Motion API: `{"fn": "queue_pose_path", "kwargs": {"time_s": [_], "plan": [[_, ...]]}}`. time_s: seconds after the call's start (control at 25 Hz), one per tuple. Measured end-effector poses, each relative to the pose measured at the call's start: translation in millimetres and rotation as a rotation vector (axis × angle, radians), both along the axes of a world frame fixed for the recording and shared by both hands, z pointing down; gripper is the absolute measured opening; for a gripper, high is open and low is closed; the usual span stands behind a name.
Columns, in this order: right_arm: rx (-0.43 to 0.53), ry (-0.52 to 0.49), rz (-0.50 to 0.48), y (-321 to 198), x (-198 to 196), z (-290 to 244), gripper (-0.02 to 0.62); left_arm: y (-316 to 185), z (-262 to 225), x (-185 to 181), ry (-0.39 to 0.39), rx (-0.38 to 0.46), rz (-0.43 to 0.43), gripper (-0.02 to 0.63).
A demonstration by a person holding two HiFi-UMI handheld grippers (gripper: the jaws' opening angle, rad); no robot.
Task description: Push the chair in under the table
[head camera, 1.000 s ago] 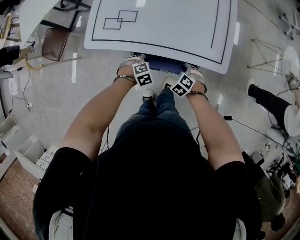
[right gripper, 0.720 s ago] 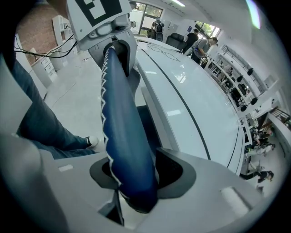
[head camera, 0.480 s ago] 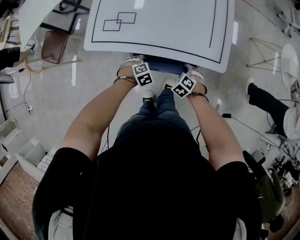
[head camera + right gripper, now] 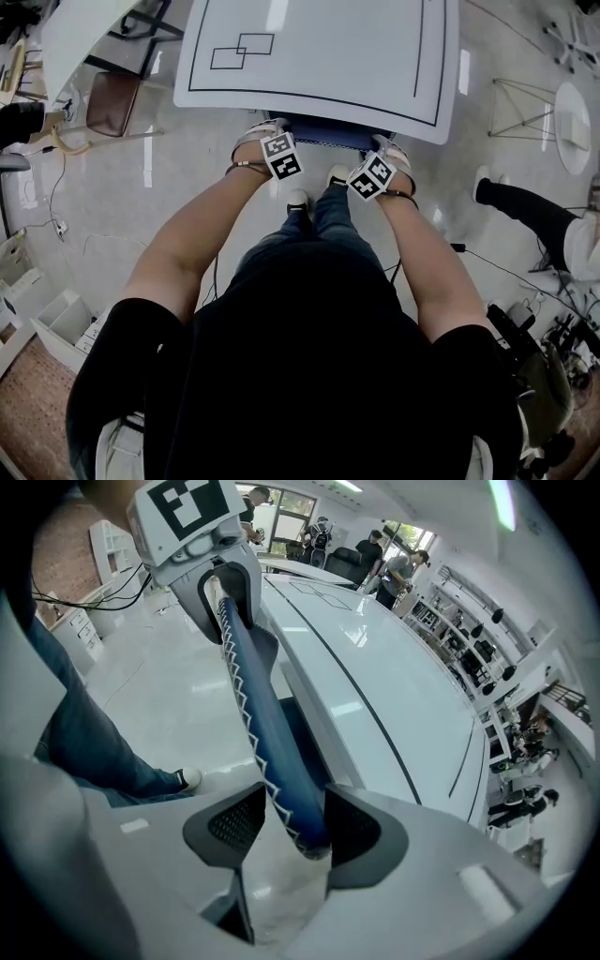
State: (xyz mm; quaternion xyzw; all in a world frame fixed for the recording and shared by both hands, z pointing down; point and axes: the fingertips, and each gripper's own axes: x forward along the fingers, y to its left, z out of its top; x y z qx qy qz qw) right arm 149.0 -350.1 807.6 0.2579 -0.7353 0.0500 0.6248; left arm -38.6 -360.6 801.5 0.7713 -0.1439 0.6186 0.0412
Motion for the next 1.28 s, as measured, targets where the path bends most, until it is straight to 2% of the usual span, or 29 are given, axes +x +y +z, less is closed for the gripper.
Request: {"fn": "queue_pose_path", "kwargs": {"time_s": [0.2, 0.36, 0.56, 0.8, 1.0, 1.28], "plan": [[0.032, -0.011, 0.049, 4.2, 4.9, -17.0, 0.233, 3.4, -15.8, -6.3, 0.020, 0.024, -0.022, 0.307], [0.074, -0.007, 0.080, 12.5, 12.6, -33.1, 0.228, 12.6, -32.9, -15.2, 0.061, 0.035, -0.075, 0.307], [0.078, -0.026, 0.167, 33.4, 29.4, -47.2, 0.222, 30.8, -44.8, -30.8, 0.075, 0.039, -0.117, 0.305], [0.085, -0.099, 0.307, 51.0, 41.6, -75.8, 0.222, 42.3, -67.2, -46.2, 0.136, 0.062, -0.197, 0.305], [0.124, -0.171, 0.407, 58.2, 45.0, -106.8, 0.222, 46.5, -95.7, -58.3, 0.220, 0.084, -0.294, 0.305], [0.207, -0.302, 0.479, 65.9, 40.1, -160.5, 0.222, 53.5, -138.7, -64.8, 0.323, 0.143, -0.332, 0.305]]}}
